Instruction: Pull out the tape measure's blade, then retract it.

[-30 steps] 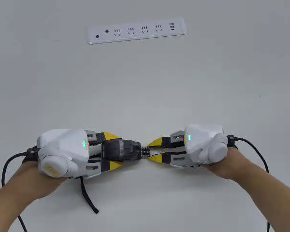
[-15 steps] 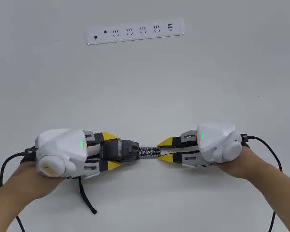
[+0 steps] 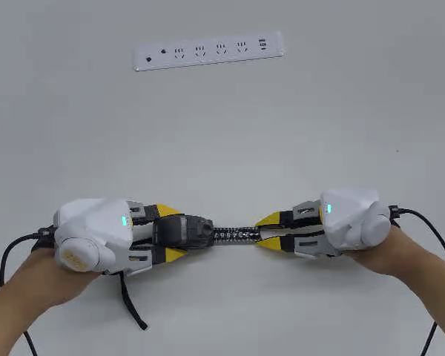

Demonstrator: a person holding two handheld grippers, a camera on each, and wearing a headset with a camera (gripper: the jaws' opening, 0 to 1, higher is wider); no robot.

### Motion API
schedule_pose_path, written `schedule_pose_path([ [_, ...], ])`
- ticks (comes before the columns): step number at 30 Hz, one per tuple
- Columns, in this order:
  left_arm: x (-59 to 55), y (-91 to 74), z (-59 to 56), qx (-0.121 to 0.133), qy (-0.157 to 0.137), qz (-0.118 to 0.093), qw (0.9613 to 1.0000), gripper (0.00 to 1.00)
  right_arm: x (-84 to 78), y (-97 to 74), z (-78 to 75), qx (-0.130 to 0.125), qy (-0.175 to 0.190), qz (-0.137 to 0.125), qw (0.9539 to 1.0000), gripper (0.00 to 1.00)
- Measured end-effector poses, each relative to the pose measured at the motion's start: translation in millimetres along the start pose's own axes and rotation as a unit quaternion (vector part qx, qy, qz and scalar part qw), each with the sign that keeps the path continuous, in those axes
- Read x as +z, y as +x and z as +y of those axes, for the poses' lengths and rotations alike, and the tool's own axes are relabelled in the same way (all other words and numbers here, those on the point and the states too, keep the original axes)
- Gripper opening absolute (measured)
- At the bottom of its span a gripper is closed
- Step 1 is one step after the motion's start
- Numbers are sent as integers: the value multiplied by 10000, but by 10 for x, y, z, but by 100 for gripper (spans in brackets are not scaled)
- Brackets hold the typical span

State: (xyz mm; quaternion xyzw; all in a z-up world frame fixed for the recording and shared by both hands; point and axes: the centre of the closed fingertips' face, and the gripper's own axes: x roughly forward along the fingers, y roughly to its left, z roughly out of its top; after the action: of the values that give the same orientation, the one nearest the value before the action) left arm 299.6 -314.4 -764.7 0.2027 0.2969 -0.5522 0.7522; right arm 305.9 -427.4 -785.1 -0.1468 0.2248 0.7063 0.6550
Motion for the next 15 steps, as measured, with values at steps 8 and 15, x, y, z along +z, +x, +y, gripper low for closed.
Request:
schedule_pose_path([
  [8, 1, 2, 3, 6, -24, -1, 10000, 30, -114, -190, -27, 0, 139, 0, 9999, 8],
  [15, 2, 8, 8, 19, -43, 5, 10000, 30, -219, -375, -64, 17, 194, 58, 9998, 8],
])
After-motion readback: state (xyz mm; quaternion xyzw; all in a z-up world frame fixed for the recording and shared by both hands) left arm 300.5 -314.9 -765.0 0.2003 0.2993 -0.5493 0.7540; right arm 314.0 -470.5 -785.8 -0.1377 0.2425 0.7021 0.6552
